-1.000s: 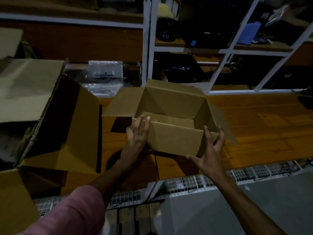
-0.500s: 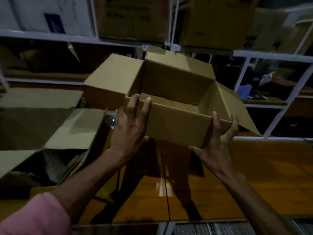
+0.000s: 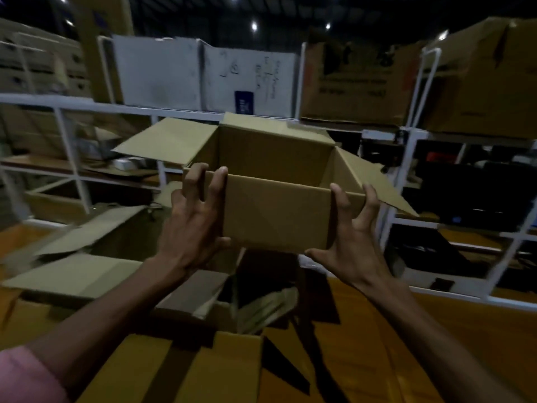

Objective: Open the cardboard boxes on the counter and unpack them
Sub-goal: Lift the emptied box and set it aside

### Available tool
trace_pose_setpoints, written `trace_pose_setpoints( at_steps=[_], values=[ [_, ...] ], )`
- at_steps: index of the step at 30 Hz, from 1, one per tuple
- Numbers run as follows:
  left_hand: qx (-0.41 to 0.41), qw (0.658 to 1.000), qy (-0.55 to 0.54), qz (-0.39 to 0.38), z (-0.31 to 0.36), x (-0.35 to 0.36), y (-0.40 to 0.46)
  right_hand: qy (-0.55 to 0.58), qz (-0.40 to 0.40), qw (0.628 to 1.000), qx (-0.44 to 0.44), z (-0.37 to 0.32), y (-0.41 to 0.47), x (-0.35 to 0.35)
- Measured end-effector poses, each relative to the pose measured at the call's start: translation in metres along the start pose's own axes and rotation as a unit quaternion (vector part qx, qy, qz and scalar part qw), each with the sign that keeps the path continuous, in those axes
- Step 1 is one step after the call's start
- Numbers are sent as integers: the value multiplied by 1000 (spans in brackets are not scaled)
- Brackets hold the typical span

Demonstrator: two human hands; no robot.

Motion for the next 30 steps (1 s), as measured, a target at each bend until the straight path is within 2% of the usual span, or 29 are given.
trace_pose_setpoints(
  at_steps=[6,10,15,23,25,27,30],
  values=[
    [-20,999,36,-31,-164,-8,-13,23,-37,999,18,-123,29,116],
    [-22,998,24,-61,-232,1,-21,5,-83,996,46,-168,35,167],
    [-19,994,-4,-108,-273,28,-34,-16,-141,987,78,-189,30,200],
    [-13,985,-56,-163,-288,63,-36,-62,-212,969,112,-189,21,220],
    [-12,977,-58,-203,-288,71,-36,-87,-245,959,115,-187,21,223],
    [-16,956,-12,-292,-290,83,-36,-128,-296,941,99,-187,22,225],
    [16,887,78,-454,-290,91,-38,-147,-413,896,73,-185,16,228]
  ],
)
Point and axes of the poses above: each hand's wrist, its own y-axis towards the middle knuckle, its own x-axis out of the palm, z = x × y, the point moved 5 cm from there along y, towards the middle knuckle, and after that the axes turned 6 degrees about y, right-handed, at the moved point
